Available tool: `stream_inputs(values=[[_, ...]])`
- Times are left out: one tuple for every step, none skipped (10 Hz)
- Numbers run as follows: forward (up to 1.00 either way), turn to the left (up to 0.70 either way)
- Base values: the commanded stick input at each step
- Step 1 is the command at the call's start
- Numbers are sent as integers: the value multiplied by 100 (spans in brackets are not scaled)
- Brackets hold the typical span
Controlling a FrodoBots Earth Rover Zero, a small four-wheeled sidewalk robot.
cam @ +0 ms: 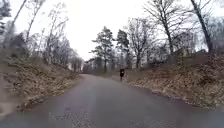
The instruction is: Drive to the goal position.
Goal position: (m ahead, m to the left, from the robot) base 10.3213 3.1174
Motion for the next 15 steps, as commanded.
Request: stream_inputs(values=[[100,1],[100,1],[100,1],[100,1],[100,1],[100,1],[100,1],[100,1],[100,1],[100,1],[100,6],[100,24],[100,41],[100,41],[100,41]])
